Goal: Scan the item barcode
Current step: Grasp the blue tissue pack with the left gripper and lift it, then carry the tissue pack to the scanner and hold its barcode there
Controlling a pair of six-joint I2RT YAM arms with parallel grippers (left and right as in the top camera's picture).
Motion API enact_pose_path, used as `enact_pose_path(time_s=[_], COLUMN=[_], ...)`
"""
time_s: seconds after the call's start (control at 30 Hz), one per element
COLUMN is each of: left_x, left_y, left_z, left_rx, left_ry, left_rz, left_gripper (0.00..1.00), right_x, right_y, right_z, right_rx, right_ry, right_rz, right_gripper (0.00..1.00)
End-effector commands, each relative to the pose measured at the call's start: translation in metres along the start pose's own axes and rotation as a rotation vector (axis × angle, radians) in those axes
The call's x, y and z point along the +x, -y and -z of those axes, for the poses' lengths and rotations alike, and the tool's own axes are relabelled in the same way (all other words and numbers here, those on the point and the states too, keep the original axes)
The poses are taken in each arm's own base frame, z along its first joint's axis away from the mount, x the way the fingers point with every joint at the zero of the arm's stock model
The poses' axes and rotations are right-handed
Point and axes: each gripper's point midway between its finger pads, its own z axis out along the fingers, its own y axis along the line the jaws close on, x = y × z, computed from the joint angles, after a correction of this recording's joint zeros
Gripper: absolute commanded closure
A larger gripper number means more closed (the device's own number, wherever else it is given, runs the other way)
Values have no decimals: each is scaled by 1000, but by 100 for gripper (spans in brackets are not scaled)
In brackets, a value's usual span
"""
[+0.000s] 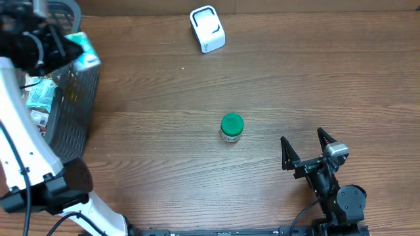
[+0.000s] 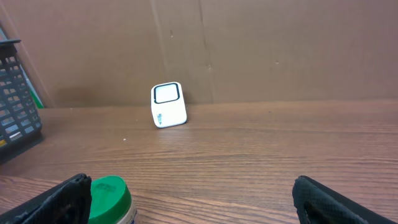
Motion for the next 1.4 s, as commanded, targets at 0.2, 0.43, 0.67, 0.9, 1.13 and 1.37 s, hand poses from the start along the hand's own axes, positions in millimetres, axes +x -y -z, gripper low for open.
enact_pose_path(time_s=[0.2, 0.43, 0.67, 0.9, 1.13, 1.37], left_x=[40, 82, 129, 173, 205, 216], left_y=[69, 92, 104, 100, 93, 74], left_z=[-45, -85, -137, -182, -213, -232], left_rx=[-79, -122, -127, -151, -167, -249], left_ry=[-135, -287, -438, -536, -586, -568], left_rz=[-220, -260, -302, -300, -313, -314], left_gripper=[96, 96, 96, 96, 96, 96], right_x=[2, 2, 2, 2, 2, 2], right_y=[2, 2, 2, 2, 2, 2], right_z=[0, 0, 0, 0, 0, 0], right_rx=[9, 10, 9, 9, 9, 10], right_ry=[4, 4, 4, 4, 4, 4], right_rz=[1, 1, 1, 1, 1, 1], right_gripper=[0, 0, 0, 0, 0, 0])
